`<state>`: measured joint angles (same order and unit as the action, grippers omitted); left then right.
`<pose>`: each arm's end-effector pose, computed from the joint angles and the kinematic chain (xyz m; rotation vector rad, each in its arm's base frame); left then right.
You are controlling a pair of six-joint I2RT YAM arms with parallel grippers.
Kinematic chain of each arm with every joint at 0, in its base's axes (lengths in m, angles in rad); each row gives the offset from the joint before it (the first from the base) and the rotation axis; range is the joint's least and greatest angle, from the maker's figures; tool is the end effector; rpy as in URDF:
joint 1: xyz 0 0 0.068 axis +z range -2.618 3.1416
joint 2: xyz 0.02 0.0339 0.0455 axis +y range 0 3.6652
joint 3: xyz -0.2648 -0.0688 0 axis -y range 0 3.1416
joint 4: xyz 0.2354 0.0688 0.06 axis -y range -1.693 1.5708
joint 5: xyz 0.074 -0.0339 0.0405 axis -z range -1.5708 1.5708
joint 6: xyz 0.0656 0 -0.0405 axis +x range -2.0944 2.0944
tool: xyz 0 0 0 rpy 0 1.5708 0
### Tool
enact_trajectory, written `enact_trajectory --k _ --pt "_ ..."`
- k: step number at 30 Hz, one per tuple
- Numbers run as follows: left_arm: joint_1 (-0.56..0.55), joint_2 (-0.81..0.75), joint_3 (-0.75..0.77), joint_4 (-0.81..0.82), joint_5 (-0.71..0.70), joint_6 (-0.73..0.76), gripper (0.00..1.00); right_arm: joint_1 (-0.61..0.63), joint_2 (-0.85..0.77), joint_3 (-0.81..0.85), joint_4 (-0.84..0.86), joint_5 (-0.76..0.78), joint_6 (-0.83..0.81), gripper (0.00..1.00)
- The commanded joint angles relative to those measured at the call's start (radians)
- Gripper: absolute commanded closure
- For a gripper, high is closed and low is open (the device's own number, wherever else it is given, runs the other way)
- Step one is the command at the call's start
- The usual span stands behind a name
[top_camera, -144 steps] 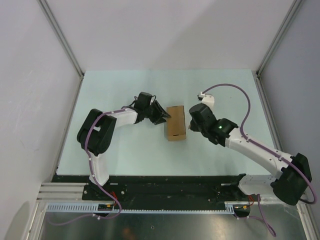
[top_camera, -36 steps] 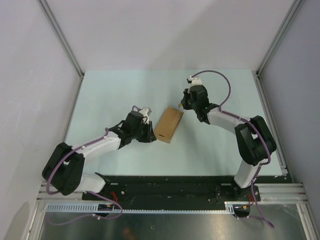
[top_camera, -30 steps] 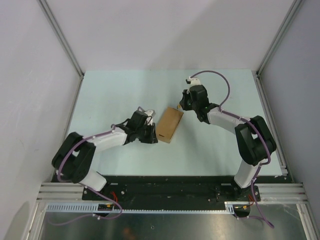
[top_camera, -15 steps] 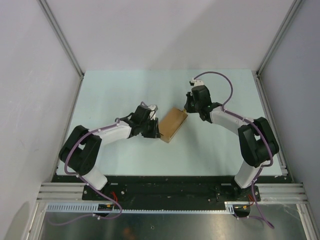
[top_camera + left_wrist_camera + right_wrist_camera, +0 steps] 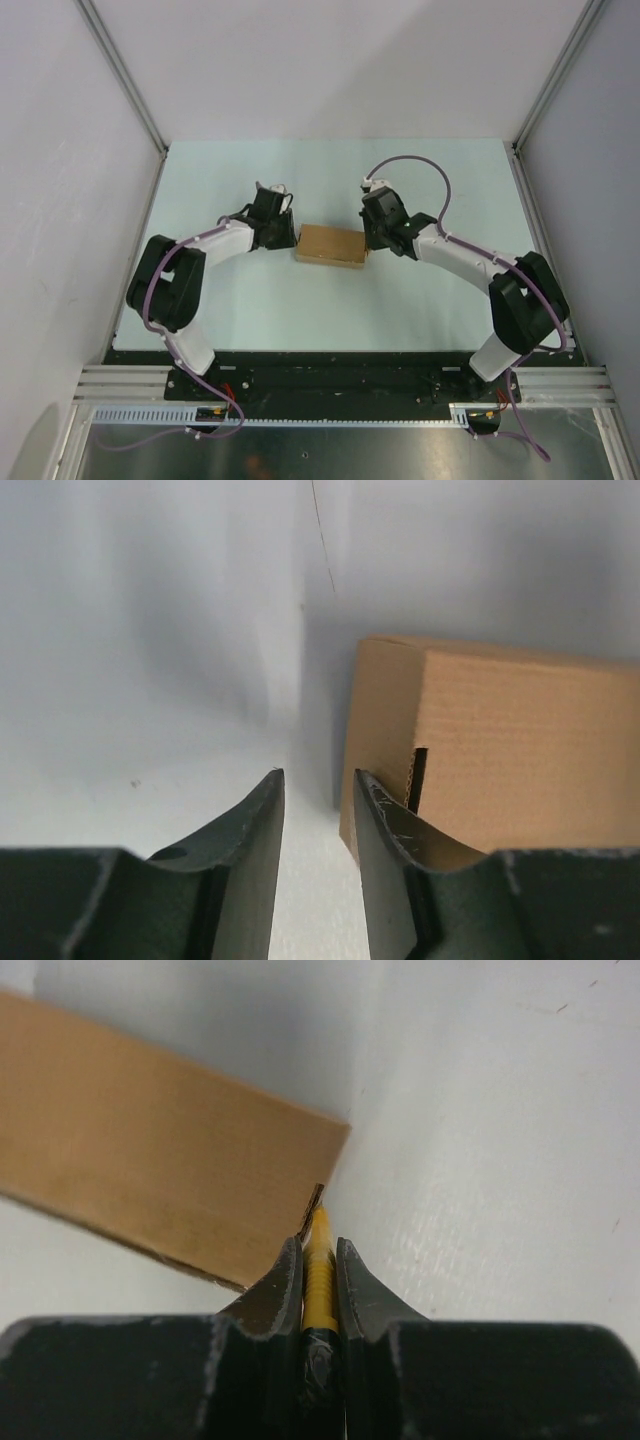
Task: Unpack the express box
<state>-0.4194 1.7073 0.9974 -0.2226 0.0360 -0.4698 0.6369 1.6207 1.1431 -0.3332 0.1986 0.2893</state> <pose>0.3249 -0.1475 0.1558 -0.0491 2.5504 -0.4040 0.3012 0.2067 0.2228 -0.3169 2.3500 0.2116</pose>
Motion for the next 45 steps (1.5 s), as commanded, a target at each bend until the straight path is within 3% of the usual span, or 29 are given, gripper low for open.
enact_trajectory --k 1,7,14,19,26,35,45 --pt "-0.012 0.035 0.127 0.101 0.030 0.011 0.60 0.095 -0.048 0.032 -0.032 -0.096 0.016 1.00" --pt "0.010 0.064 0.161 0.097 -0.030 0.014 0.54 0.118 -0.067 0.032 -0.067 -0.021 0.014 1.00" --pt "0.044 0.009 0.142 0.049 -0.022 0.002 0.21 0.121 -0.125 0.033 -0.133 0.027 -0.056 1.00" --pt "0.044 -0.061 0.087 0.037 0.082 -0.039 0.14 0.121 -0.173 0.035 -0.184 -0.004 -0.082 1.00" --pt "0.037 -0.025 0.060 0.038 0.277 -0.194 0.13 0.122 -0.249 0.052 -0.147 -0.148 -0.116 1.00" --pt "0.030 0.015 0.052 0.037 0.263 -0.268 0.15 0.138 -0.182 0.052 0.025 -0.188 -0.150 1.00" --pt "0.025 -0.135 -0.016 0.016 0.131 -0.237 0.14 0.149 -0.078 0.050 0.141 -0.188 -0.168 1.00"
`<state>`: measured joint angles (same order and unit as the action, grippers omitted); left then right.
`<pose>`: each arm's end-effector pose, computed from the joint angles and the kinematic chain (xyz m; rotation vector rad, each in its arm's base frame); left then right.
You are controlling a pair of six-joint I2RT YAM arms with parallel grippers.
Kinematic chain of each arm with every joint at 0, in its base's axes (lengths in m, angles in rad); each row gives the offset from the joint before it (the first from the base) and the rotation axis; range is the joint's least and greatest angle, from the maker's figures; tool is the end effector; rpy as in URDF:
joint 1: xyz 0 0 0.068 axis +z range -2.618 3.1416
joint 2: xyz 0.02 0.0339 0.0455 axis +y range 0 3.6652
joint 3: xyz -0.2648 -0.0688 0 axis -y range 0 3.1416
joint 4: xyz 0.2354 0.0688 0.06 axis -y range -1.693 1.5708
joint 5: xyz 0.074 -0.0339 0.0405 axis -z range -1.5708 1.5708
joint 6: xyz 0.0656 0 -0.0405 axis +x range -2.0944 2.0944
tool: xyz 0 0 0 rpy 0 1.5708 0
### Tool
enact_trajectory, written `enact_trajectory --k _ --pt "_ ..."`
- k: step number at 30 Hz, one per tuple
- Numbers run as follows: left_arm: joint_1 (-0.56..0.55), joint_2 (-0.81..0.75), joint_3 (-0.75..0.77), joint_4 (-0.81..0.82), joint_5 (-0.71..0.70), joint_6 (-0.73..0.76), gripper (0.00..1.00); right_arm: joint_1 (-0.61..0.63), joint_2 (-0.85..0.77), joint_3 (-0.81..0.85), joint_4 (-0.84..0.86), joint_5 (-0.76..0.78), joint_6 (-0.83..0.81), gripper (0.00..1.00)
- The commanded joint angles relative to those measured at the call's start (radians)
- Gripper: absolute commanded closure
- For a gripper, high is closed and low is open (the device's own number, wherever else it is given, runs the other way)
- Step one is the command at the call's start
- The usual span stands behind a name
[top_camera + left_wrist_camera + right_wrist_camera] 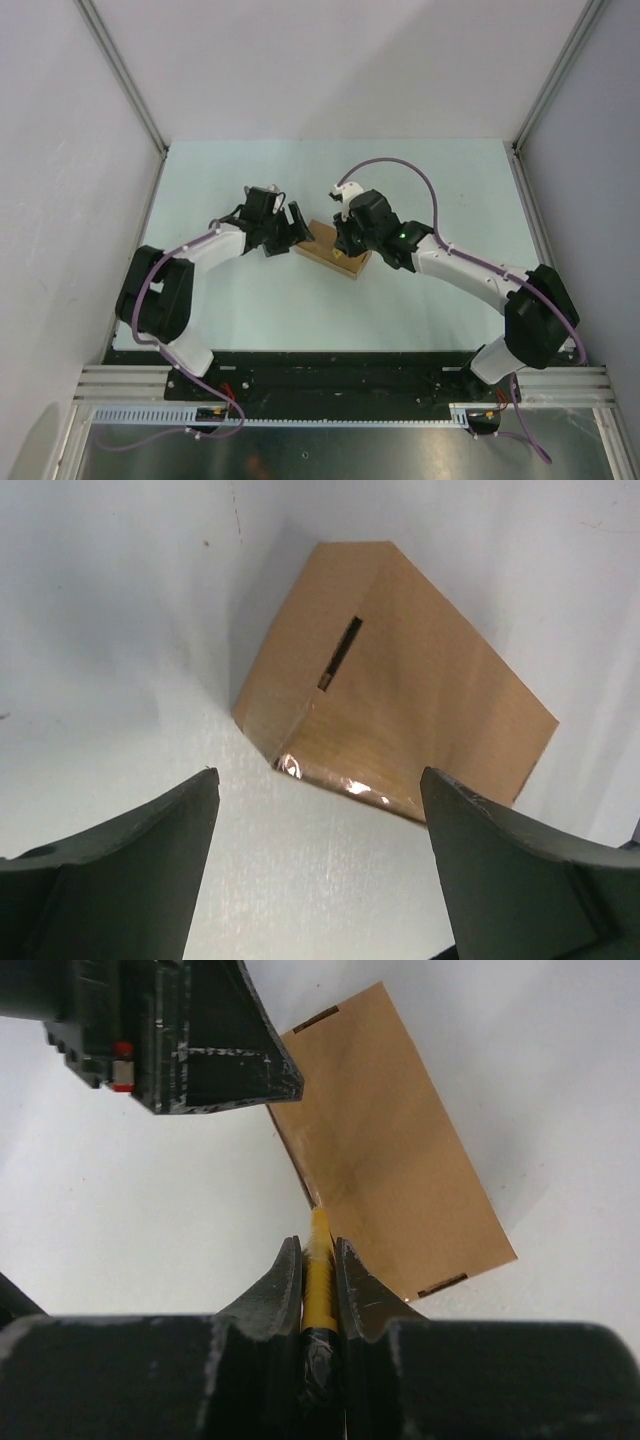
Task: Unpack the express box
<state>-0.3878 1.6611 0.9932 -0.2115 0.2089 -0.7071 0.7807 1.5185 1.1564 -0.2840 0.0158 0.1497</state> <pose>0.3225 -0.1464 0.1721 -0.3122 2.5481 -0.7105 0.2558 0.2519 0.2666 -0.6935 2.1533 0.4898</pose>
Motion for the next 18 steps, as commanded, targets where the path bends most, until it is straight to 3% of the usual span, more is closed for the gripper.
enact_trajectory --k 1,8,18 --pt "-0.008 -0.090 -0.017 0.006 -0.039 -0.005 0.13 0.006 0.031 0.039 0.095 -0.004 -0.035 1.00" --pt "-0.069 0.015 0.010 0.011 -0.017 -0.049 0.13 0.014 0.071 0.037 0.126 -0.007 -0.085 1.00" --pt "-0.069 0.088 0.084 0.020 -0.023 -0.049 0.17 0.038 0.078 0.037 0.114 -0.007 -0.098 1.00"
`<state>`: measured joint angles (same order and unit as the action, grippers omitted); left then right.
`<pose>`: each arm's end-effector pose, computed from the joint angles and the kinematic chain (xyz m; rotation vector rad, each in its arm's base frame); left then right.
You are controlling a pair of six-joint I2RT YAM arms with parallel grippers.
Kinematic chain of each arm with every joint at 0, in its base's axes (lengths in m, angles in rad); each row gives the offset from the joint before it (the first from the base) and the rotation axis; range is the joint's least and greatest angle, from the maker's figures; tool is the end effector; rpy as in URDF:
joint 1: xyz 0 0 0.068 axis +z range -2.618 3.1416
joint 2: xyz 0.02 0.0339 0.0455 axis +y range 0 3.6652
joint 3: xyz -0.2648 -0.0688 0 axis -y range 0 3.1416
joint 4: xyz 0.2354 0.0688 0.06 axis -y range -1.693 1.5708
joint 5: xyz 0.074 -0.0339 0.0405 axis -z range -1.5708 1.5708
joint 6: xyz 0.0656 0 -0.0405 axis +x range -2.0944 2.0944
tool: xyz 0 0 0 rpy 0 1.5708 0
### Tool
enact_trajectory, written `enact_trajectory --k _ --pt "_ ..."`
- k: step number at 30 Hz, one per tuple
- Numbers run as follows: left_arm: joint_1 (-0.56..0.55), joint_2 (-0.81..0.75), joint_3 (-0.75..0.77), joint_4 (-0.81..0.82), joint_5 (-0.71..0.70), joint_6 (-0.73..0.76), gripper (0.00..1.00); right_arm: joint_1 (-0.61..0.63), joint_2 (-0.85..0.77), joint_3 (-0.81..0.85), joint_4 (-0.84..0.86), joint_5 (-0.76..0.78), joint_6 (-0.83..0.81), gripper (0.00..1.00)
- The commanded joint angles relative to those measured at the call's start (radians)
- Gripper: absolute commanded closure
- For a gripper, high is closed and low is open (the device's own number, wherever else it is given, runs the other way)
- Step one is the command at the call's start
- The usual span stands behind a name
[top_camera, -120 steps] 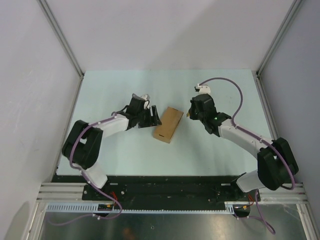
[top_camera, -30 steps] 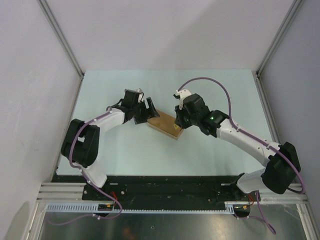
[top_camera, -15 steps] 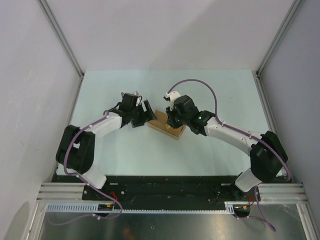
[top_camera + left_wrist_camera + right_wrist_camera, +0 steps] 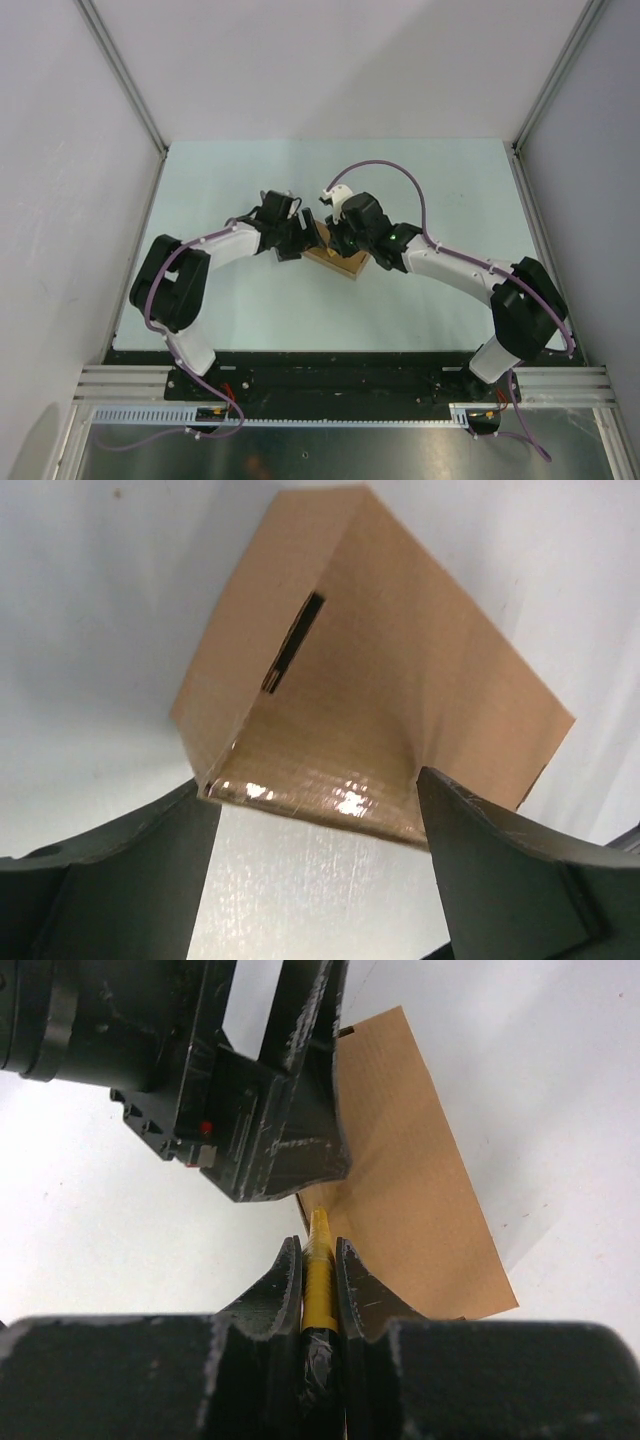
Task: Unpack the express box
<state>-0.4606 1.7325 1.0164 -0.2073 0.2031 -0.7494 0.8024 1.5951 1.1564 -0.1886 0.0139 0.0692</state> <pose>0.3193 -0.1732 0.1553 -0.2893 2.6142 -0.7219 0.2634 0.2712 0.2506 -0.7949 2.0924 0.4679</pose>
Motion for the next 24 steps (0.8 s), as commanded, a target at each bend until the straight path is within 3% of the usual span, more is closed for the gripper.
enact_trajectory --k 1,13,24 --pt "0.005 0.028 0.070 0.014 -0.019 -0.001 0.20 0.018 -0.001 0.037 0.017 -0.003 -0.017 1.00" --pt "0.037 0.145 0.174 0.013 -0.007 0.148 0.35 0.040 0.002 0.032 0.006 0.069 -0.023 1.00" --pt "0.040 0.162 0.198 0.014 -0.007 0.211 0.36 0.053 0.026 0.019 -0.005 0.127 -0.040 1.00"
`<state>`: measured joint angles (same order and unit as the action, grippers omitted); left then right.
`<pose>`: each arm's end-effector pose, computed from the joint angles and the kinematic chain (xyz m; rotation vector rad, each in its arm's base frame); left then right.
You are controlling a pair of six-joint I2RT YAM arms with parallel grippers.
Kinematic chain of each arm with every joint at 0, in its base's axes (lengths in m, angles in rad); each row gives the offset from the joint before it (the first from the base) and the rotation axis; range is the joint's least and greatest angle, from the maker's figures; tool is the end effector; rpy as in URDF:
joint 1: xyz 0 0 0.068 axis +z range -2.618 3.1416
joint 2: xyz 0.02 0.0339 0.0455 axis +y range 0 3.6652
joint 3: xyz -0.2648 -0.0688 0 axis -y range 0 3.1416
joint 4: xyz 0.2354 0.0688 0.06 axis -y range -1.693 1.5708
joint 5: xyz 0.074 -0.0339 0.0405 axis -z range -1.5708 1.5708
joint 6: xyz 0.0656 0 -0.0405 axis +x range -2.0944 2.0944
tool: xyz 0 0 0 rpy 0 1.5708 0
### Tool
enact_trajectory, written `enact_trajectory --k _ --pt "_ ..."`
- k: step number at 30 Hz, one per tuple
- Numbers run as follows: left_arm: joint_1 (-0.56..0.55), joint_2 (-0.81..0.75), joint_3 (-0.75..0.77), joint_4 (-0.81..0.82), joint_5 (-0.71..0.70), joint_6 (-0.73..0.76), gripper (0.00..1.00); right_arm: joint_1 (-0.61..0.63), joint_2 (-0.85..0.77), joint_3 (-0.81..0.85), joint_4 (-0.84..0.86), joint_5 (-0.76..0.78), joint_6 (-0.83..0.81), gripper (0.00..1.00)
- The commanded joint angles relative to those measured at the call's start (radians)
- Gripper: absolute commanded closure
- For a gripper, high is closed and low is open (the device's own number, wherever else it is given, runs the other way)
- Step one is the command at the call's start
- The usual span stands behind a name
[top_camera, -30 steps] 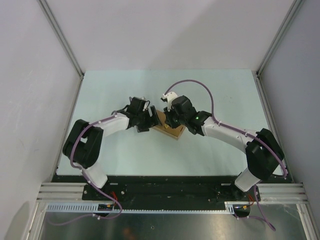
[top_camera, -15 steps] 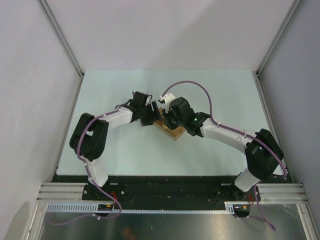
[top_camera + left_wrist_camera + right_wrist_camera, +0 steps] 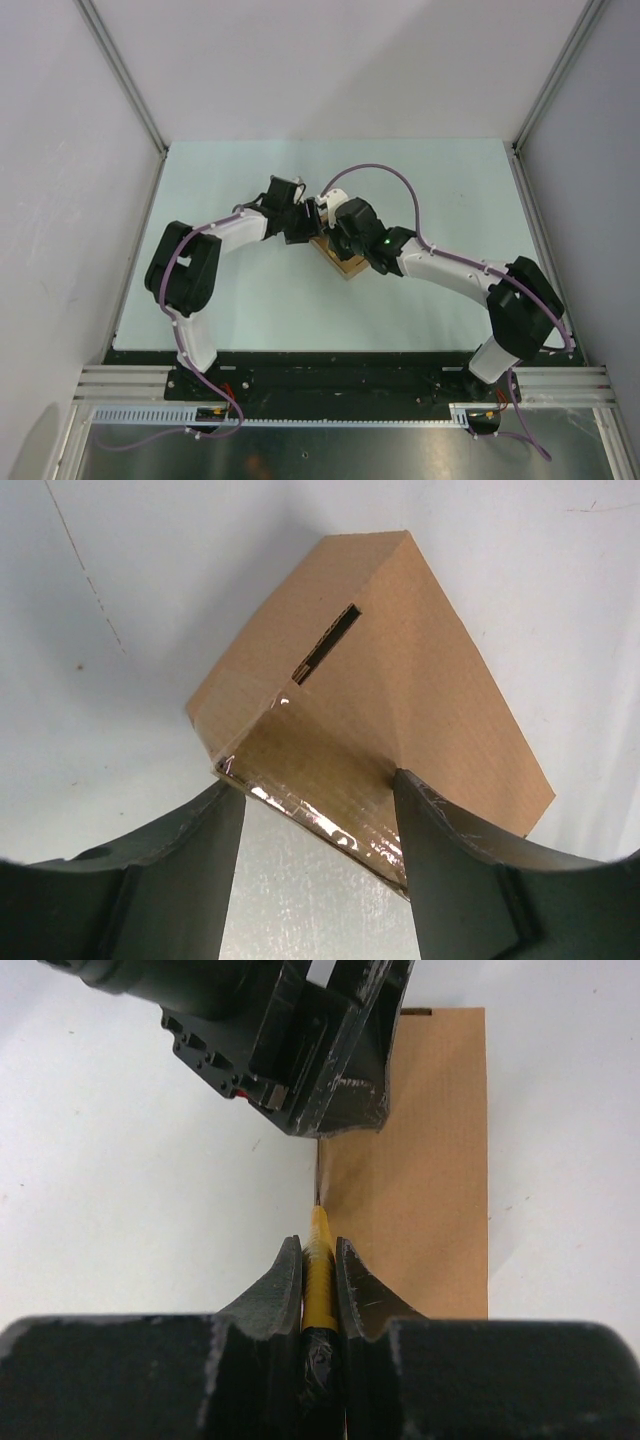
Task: Unpack the express box
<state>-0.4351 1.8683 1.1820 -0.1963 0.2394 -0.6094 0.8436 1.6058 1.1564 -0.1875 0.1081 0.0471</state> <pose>0.3609 -0.1849 0.1575 -0.1132 2.5656 -0.7261 0.2574 0.2786 0.2471 -0.8081 2.0775 0.3751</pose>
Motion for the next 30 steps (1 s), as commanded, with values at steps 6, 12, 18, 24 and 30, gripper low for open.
enact_trajectory --k 6,12,18,24,30 --pt "0.016 0.031 0.034 0.003 -0.038 0.089 0.37 0.020 -0.007 -0.017 -0.023 0.045 -0.018 1.00" --pt "0.016 0.035 0.039 0.003 -0.048 0.092 0.37 0.034 -0.061 -0.046 -0.075 0.042 0.008 1.00" --pt "0.016 0.038 0.041 0.003 -0.051 0.088 0.37 0.051 -0.135 -0.110 -0.107 0.053 0.045 1.00" --pt "0.016 0.043 0.047 0.000 -0.051 0.085 0.38 0.058 -0.205 -0.155 -0.136 0.073 0.059 1.00" --pt "0.018 0.028 0.042 0.001 -0.042 0.083 0.37 0.058 -0.250 -0.185 -0.167 0.084 0.074 1.00"
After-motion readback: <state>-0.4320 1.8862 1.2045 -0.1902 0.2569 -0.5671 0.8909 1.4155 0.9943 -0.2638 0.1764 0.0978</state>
